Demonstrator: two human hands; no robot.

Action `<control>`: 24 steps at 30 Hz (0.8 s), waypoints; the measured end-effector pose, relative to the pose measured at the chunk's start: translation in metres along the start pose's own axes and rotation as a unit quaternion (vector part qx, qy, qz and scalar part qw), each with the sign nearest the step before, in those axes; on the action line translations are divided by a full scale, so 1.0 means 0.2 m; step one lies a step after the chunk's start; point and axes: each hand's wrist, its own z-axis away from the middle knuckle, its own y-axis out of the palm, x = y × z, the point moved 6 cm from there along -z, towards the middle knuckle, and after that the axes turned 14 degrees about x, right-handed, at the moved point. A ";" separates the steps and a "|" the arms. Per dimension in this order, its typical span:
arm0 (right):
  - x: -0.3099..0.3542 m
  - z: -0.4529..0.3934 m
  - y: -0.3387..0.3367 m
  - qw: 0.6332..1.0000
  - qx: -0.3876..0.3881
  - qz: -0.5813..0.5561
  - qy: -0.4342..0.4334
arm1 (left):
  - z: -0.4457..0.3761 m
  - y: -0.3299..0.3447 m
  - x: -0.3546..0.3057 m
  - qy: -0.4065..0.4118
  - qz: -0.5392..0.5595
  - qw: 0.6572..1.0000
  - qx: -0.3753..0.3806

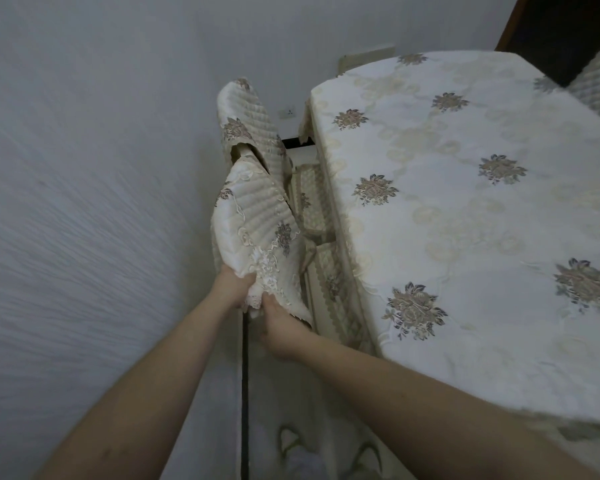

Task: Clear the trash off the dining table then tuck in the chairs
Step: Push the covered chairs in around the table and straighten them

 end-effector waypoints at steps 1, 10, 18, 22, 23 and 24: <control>0.00 0.00 0.00 1.000 0.001 -0.005 -0.004 | 0.00 0.00 -0.01 0.002 0.001 1.000 0.002; 0.01 -0.01 0.03 0.999 0.011 -0.053 -0.006 | -0.03 -0.02 0.01 -0.019 -0.005 1.000 0.015; 0.02 -0.02 0.04 0.997 0.013 -0.080 -0.003 | -0.03 -0.02 -0.01 -0.029 -0.017 0.999 0.015; 0.03 -0.02 0.04 0.996 0.012 -0.083 0.000 | -0.03 -0.04 0.00 -0.035 -0.030 0.999 0.016; 0.03 -0.02 0.04 0.997 0.011 -0.083 0.000 | -0.03 -0.04 -0.01 -0.036 -0.033 0.999 0.012; 0.03 -0.02 0.04 0.997 0.011 -0.081 0.001 | -0.02 -0.03 -0.01 -0.035 -0.040 0.999 0.005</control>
